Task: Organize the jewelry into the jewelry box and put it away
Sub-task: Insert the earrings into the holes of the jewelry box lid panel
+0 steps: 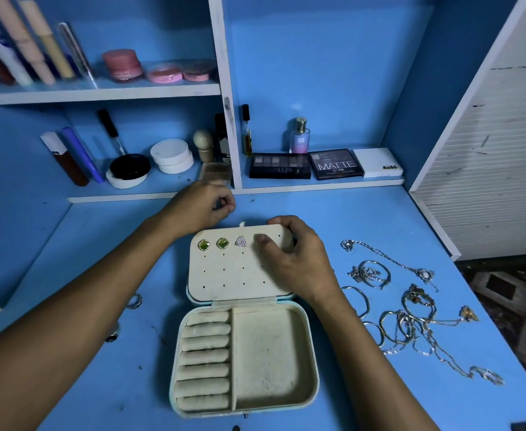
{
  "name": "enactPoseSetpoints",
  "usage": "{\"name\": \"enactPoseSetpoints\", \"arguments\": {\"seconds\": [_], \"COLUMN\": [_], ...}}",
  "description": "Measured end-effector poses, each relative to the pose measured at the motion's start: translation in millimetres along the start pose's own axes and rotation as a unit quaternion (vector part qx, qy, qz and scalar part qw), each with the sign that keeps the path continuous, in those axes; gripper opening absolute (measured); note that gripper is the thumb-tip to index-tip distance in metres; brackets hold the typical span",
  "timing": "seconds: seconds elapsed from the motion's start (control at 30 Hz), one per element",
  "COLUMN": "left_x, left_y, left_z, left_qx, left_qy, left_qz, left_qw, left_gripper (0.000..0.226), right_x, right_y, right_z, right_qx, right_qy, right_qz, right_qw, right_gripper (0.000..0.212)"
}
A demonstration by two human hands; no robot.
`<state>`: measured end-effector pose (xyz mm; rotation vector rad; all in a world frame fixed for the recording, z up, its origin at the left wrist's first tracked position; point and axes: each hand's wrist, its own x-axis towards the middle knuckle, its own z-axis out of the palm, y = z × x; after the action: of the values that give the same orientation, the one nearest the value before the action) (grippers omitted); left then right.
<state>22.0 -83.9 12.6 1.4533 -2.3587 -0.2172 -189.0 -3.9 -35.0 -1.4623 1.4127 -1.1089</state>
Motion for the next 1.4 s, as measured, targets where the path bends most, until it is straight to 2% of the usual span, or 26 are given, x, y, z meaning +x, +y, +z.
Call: {"name": "enactPoseSetpoints", "arguments": {"seconds": [0.53,0.77,1.17,1.4], "left_x": [-14.7,-18.2,-37.9,-59.9], "left_y": [19.2,28.8,56.4,81.0], "left_z": [-35.3,-49.4,-66.7,-77.1], "left_qx": [-0.047,-0.074,-0.107,-0.121], "left_qy": [0.069,0.082,0.066,0.040], "left_qz": [-0.025,-0.035,-0.019,0.002], "left_qw": [0.996,0.993,0.992,0.992], "left_gripper": [0.005,0.004,0.004,0.004], "right_x": [-15.6,-31.7,-70.3,-86.3], "right_y": [-21.0,-38.6,-39.6,-27.2], "right_z": [-9.0,-22.2,-33.1,-36.6], "right_qx": [0.003,0.005,-0.005,-0.009], "right_qy": [0.004,-0.013,0.007,0.025], "right_qz": [-0.036,-0.068,-0.182,-0.266], "right_qw": [0.999,0.998,0.983,0.964], "right_gripper": [0.040,0.024,0.033,0.029]}}
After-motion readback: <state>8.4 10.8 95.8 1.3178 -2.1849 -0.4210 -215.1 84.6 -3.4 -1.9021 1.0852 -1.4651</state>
